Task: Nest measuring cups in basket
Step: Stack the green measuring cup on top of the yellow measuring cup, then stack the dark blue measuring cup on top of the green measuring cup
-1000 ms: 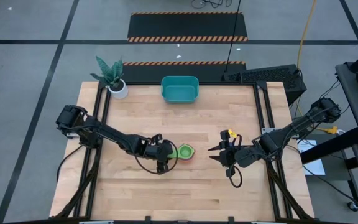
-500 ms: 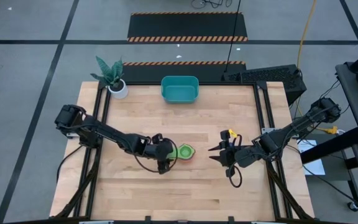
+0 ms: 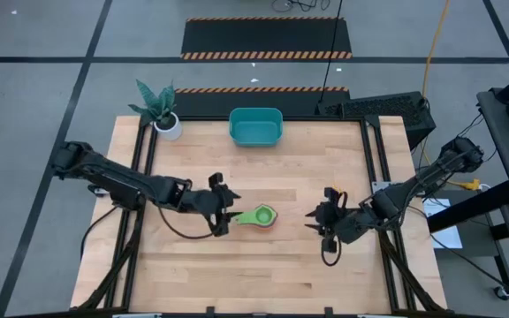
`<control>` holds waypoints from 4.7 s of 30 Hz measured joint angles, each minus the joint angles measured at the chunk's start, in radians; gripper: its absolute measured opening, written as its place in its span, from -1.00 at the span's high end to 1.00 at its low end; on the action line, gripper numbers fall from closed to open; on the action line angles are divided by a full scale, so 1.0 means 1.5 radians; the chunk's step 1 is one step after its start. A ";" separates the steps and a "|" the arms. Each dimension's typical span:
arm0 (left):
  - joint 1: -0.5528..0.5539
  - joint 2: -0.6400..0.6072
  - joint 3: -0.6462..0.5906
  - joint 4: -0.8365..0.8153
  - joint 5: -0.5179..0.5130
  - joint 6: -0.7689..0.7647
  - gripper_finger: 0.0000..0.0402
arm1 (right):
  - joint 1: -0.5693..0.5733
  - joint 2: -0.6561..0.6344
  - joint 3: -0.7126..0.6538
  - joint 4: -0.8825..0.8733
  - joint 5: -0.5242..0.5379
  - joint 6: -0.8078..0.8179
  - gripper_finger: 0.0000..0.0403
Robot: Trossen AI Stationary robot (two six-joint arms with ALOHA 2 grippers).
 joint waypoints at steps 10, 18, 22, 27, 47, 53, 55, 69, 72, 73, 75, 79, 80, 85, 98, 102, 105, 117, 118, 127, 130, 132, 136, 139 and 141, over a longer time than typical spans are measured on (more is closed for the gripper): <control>0.003 -0.019 0.000 0.092 -0.028 0.051 0.02 | 0.163 0.090 -0.001 0.054 0.021 0.220 0.38; -0.011 0.015 0.000 0.141 -0.014 0.035 0.13 | 0.236 0.208 -0.002 0.029 0.020 0.371 0.38; -0.021 0.018 0.000 0.189 0.018 0.040 0.16 | 0.250 0.245 -0.002 0.052 0.020 0.401 0.38; -0.040 0.018 0.000 0.207 0.021 0.037 0.19 | 0.258 0.252 -0.001 0.071 0.034 0.419 0.38; -0.115 0.018 0.000 0.164 -0.012 -0.016 0.21 | 0.242 0.252 -0.001 -0.237 0.016 0.466 0.38; -0.114 0.018 0.000 0.167 -0.013 -0.020 0.21 | 0.215 0.252 -0.007 -0.238 0.017 0.402 0.38; -0.114 0.018 0.000 0.167 -0.013 -0.020 0.21 | 0.207 0.252 -0.011 -0.233 0.017 0.386 0.38; -0.114 0.018 0.000 0.167 -0.013 -0.020 0.21 | 0.184 0.252 -0.052 -0.161 0.010 0.321 0.38; -0.114 0.018 0.000 0.166 -0.013 -0.020 0.21 | 0.184 0.252 -0.052 -0.160 0.001 0.319 0.38; -0.114 0.018 0.000 0.166 -0.013 -0.020 0.21 | 0.184 0.252 -0.052 -0.160 0.001 0.318 0.38; -0.114 0.018 0.000 0.166 -0.013 -0.020 0.21 | 0.184 0.252 -0.053 -0.159 0.002 0.316 0.38; -0.114 0.018 0.000 0.166 -0.013 -0.021 0.21 | 0.181 0.252 -0.075 -0.134 0.002 0.317 0.38; -0.114 0.018 0.000 0.166 -0.013 -0.021 0.21 | 0.179 0.252 -0.084 -0.123 0.002 0.317 0.38; -0.114 0.018 0.000 0.165 -0.013 -0.021 0.21 | 0.176 0.250 -0.110 -0.095 0.020 0.319 0.38; -0.114 0.018 0.000 0.164 -0.013 -0.020 0.21 | 0.170 0.252 -0.113 -0.096 0.056 0.268 0.38; -0.114 0.018 0.000 0.164 -0.014 -0.020 0.21 | 0.169 0.253 -0.114 -0.096 0.074 0.229 0.38; -0.114 0.018 0.000 0.164 -0.017 -0.020 0.21 | 0.167 0.254 -0.115 -0.099 0.101 0.222 0.38; -0.114 0.018 0.000 0.164 -0.017 -0.021 0.21 | 0.162 0.251 -0.162 -0.022 0.101 0.223 0.81; -0.114 0.018 0.000 0.164 -0.017 -0.021 0.21 | 0.162 0.252 -0.162 -0.021 0.102 0.220 0.88; -0.114 0.018 0.000 0.163 -0.017 -0.020 0.21 | 0.162 0.248 -0.111 -0.047 0.103 0.202 1.00; -0.114 0.018 0.000 0.164 -0.017 -0.020 0.21 | 0.161 0.245 -0.086 -0.069 0.105 0.199 1.00; -0.114 0.018 0.000 0.165 -0.017 -0.021 0.21 | 0.162 0.245 -0.073 -0.077 0.115 0.194 1.00; -0.114 0.018 0.000 0.166 -0.017 -0.021 0.21 | 0.162 0.245 -0.067 -0.087 0.121 0.196 1.00; -0.114 0.018 0.000 0.166 -0.017 -0.021 0.21 | 0.162 0.245 -0.066 -0.112 0.114 0.231 1.00; -0.114 0.018 0.000 0.166 -0.017 -0.021 0.21 | 0.161 0.243 -0.059 -0.146 0.095 0.267 1.00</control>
